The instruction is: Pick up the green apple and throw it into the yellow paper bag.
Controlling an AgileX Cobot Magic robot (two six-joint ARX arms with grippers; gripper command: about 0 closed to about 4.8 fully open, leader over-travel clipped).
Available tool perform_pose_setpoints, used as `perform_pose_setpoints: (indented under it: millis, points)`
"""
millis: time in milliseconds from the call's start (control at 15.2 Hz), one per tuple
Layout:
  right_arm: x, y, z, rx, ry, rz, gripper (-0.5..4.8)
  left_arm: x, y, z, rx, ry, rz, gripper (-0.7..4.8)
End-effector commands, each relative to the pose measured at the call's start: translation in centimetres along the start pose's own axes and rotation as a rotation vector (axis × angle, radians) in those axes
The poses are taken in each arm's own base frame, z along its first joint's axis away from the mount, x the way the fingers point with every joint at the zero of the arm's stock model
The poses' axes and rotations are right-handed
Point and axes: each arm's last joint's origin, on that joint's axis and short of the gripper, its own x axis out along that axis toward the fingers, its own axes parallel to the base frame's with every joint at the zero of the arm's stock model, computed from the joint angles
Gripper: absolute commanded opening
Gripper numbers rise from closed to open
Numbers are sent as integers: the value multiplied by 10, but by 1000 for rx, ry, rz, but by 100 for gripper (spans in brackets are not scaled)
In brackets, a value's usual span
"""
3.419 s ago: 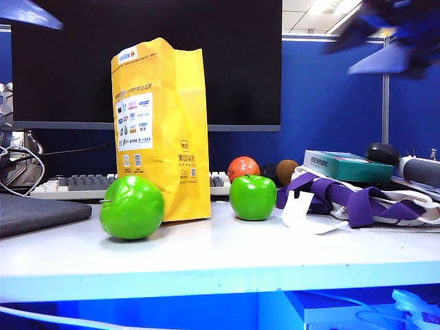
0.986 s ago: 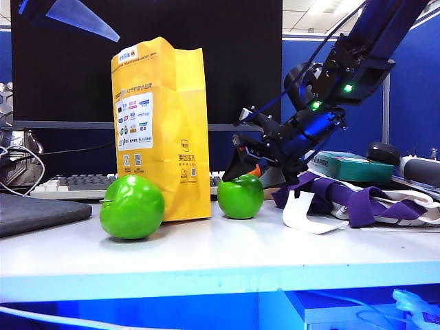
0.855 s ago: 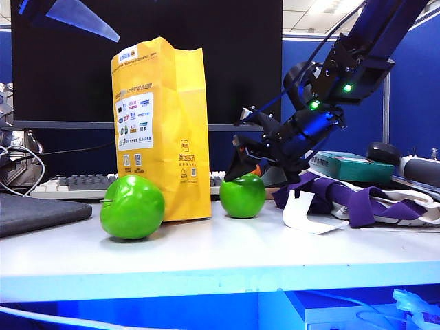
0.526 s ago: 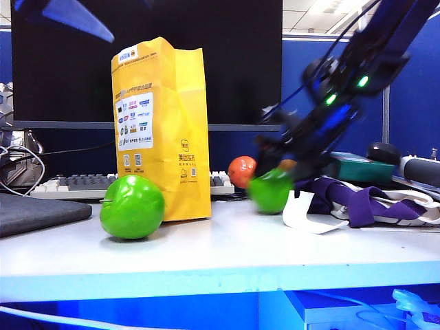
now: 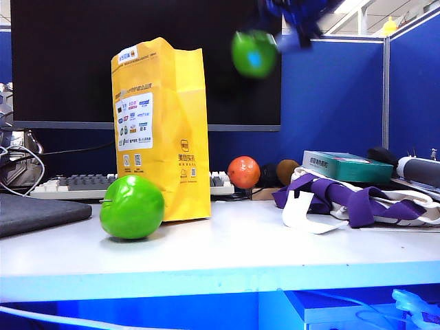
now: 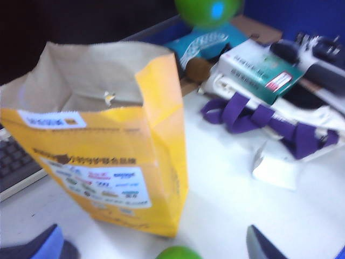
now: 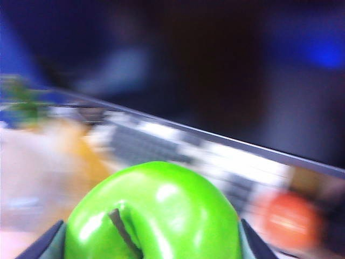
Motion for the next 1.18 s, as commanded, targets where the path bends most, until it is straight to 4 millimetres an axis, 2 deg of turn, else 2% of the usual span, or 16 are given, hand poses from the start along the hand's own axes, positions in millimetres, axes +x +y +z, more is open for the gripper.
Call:
perform_pose_setpoints:
  millis: [66, 197, 395, 658, 921, 1052, 1118, 1184]
  points:
    - [-5, 51, 27, -21, 9, 216, 108, -2, 3, 3, 34, -15, 89, 479]
    - [1, 77, 31, -45, 2, 280, 108, -5, 7, 7, 72, -10, 203, 479]
    - [15, 105, 29, -89, -27, 346, 111, -8, 10, 11, 68, -26, 208, 479]
    - [48, 97, 18, -64, -88, 365, 117, -7, 8, 11, 57, -31, 160, 479]
    - [72, 90, 16, -51, -132, 385, 129, -7, 7, 9, 35, -16, 129, 479]
    - [72, 90, 20, -59, -153, 388, 385, -7, 7, 6, 34, 17, 114, 479]
    - [70, 92, 25, -74, -185, 395, 479, -7, 7, 5, 34, 23, 115, 479]
    - [69, 93, 27, -73, -200, 398, 479, -7, 8, 5, 32, 21, 119, 479]
